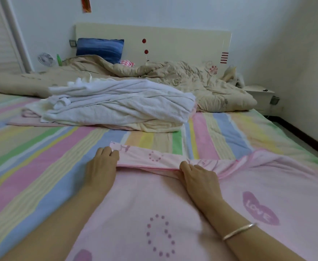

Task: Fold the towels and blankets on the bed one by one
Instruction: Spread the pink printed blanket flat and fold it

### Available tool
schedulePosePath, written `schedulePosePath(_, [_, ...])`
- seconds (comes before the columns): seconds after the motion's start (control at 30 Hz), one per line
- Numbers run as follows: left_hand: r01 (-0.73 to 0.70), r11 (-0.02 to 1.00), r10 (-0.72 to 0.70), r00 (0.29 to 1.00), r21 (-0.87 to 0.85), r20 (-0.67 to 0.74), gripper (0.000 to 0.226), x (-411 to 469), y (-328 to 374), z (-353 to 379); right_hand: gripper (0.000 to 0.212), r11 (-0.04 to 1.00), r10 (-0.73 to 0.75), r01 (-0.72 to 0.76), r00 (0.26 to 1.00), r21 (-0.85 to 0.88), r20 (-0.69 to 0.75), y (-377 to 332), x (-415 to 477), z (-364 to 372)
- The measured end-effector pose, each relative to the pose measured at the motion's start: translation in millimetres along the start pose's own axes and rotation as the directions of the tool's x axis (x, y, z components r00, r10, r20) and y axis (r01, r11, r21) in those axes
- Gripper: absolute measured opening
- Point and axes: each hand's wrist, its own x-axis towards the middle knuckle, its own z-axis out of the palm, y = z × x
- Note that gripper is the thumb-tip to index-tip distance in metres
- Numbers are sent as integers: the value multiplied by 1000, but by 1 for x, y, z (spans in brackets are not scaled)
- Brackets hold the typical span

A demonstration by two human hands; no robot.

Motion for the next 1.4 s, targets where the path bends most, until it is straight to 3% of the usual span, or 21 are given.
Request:
schedulePosePath(0.1, [68, 960, -64, 998, -271, 22, 39, -51, -4, -39, 28, 997, -72, 71, 996, 35, 56, -4, -41, -51])
schedulePosePath(0.2, [75, 916, -80, 997, -394, 2, 32, -109, -7, -94, 21, 983, -148, 143, 988, 117, 33, -14, -81, -107])
schedulePosePath(0.37, [29, 928, -29, 1000, -372, 6, 31, -206, -12, -156, 21, 955, -241, 223, 968, 196, 70, -41, -140, -189])
schedulePosePath(0.57, [-60, 950, 47, 998, -305, -47, 44, -275, -16, -218, 24, 914, -325, 275, 936, 297, 133, -72, -194, -241])
schedulePosePath(0.63, [-63, 959, 52, 997, -276, -50, 45, -290, -18, -233, 17, 909, -329, 269, 932, 319, 152, -78, -203, -253])
schedulePosePath(0.73, [-81, 964, 66, 996, -252, -65, 37, -312, -26, -242, 15, 893, -367, 309, 921, 328, 132, -87, -216, -268])
schedulePosePath(0.93, [-149, 962, 138, 988, -231, -64, 43, -346, -32, -259, 16, 868, -431, 390, 900, 308, 74, -95, -236, -286])
schedulePosePath(1.1, [-148, 960, 147, 989, -237, -23, 33, -358, -34, -263, 13, 861, -431, 394, 901, 320, 50, -99, -244, -292])
schedulePosePath(1.2, [-99, 961, 110, 994, -256, 28, 39, -360, -33, -261, 14, 862, -409, 351, 908, 367, 91, -103, -244, -289])
schedulePosePath(1.4, [-131, 978, 126, 991, -161, -42, 36, -361, -23, -270, 22, 847, -383, 282, 911, 450, 151, -98, -241, -298])
